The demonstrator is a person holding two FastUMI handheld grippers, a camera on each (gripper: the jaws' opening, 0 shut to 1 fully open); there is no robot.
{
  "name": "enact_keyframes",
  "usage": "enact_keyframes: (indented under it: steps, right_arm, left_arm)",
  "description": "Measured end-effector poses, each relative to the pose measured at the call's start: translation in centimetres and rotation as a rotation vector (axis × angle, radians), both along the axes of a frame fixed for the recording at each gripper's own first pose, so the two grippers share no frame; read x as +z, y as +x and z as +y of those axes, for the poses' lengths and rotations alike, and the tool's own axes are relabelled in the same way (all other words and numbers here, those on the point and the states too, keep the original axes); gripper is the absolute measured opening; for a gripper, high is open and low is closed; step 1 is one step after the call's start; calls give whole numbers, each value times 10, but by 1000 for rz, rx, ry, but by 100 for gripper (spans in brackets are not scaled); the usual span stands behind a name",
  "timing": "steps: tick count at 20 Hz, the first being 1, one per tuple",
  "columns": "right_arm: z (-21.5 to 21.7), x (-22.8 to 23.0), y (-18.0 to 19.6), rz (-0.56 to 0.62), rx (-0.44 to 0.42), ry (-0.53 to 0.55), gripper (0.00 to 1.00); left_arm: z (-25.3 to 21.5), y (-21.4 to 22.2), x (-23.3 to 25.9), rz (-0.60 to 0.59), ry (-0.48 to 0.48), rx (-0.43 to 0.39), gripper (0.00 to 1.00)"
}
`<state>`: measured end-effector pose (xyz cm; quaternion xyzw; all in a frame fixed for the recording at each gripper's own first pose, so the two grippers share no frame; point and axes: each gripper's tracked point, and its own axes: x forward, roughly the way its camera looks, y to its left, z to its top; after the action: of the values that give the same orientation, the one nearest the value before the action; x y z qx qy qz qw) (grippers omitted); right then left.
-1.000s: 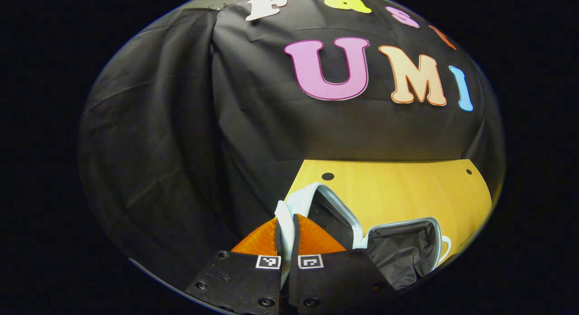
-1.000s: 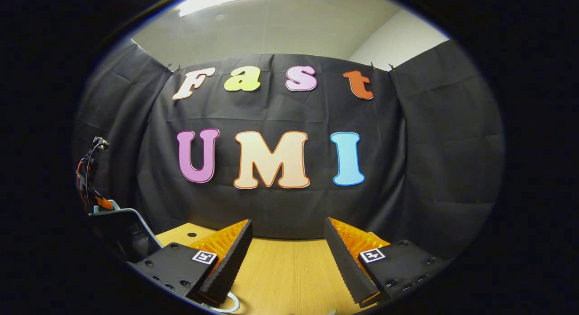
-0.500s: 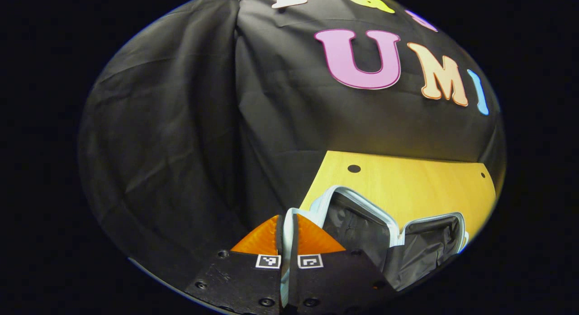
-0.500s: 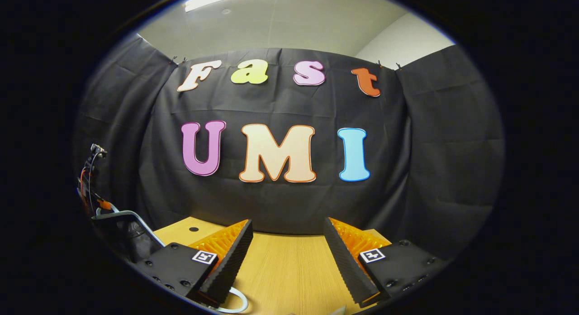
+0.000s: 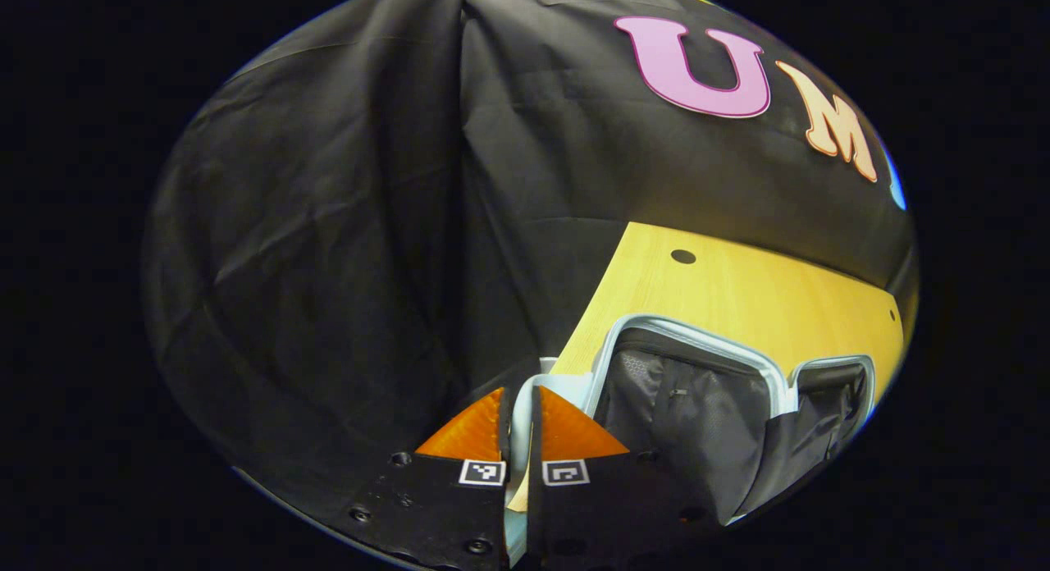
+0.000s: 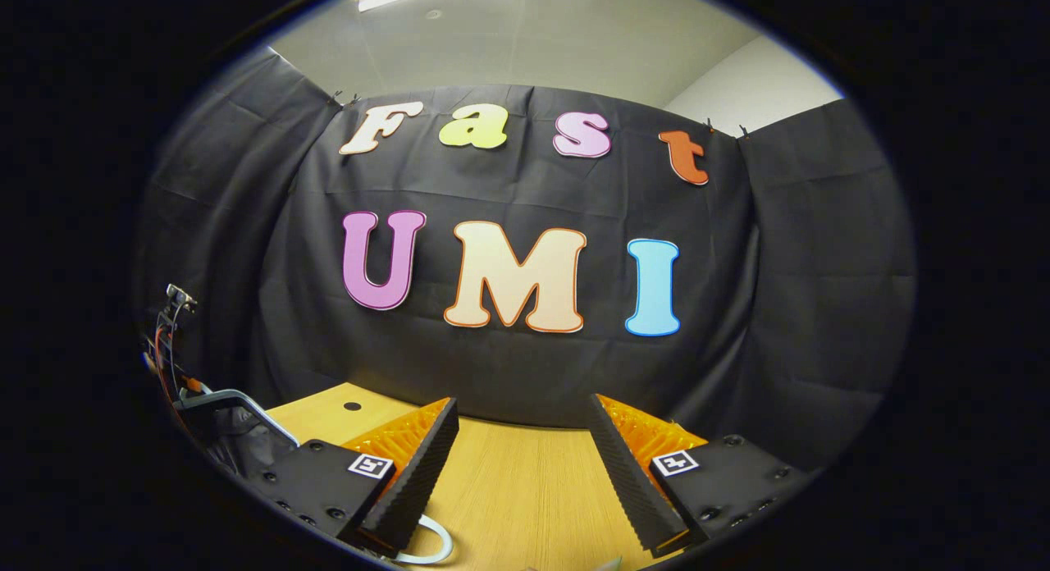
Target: First open the suitcase, pack the skin care products into it, and then close the suitcase.
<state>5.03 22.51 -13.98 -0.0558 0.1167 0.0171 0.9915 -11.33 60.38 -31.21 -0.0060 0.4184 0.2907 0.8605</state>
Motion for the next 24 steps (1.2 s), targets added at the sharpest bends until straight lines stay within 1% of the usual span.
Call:
enact_keyframes:
  steps: [1,2,3,4,5,6,7,8,9,10,12,14,15,16,20,22,24]
  right_arm:
    - [0,1,-1,-1,0,0,98]
    - [1,2,-1,-3,3,3,98]
    - [1,3,-2,-5,5,5,98]
    - [1,4,-3,-4,10,7,98]
    - [1,3,-4,-3,16,13,100]
    - [0,5,-5,-5,19,22,96]
    - [-2,9,-7,-11,20,33,96]
    - [-5,13,-8,-23,20,44,99]
    - [-9,18,-9,-37,22,55,99]
    - [-13,21,-10,-51,28,66,99]
    - [-26,28,-14,-74,32,88,99]
    - [-38,30,-17,-78,33,131,99]
    - [-45,32,-20,-83,35,149,99]
    - [-55,34,-20,-90,30,156,98]
    - [-92,41,-30,-97,16,159,98]
    - [-110,50,-36,-116,16,151,98]
    - [-127,53,-42,-124,16,140,98]
  left_arm:
    - [2,-4,0,12,17,26,5]
    - [4,-1,-1,-2,26,37,14]
    - [-1,3,5,-43,5,38,20]
    - [-6,10,11,-93,-22,45,33]
    - [-8,17,20,-141,-23,53,38]
    - [-11,20,39,-188,2,55,58]
    - [-12,25,53,-237,40,55,77]
    - [-15,33,70,-287,71,47,97]
    - [-22,41,87,-333,99,49,99]
    - [-32,41,110,-403,128,46,95]
    - [-59,51,155,-536,136,15,96]
    - [-87,61,187,-601,154,-4,95]
    - [-100,66,202,-625,163,-23,94]
    - [-124,72,219,-646,168,-51,94]
    - [-207,95,243,-676,175,-197,94]
    - [-245,105,252,-697,157,-251,94]
    - [-283,110,258,-732,121,-282,94]
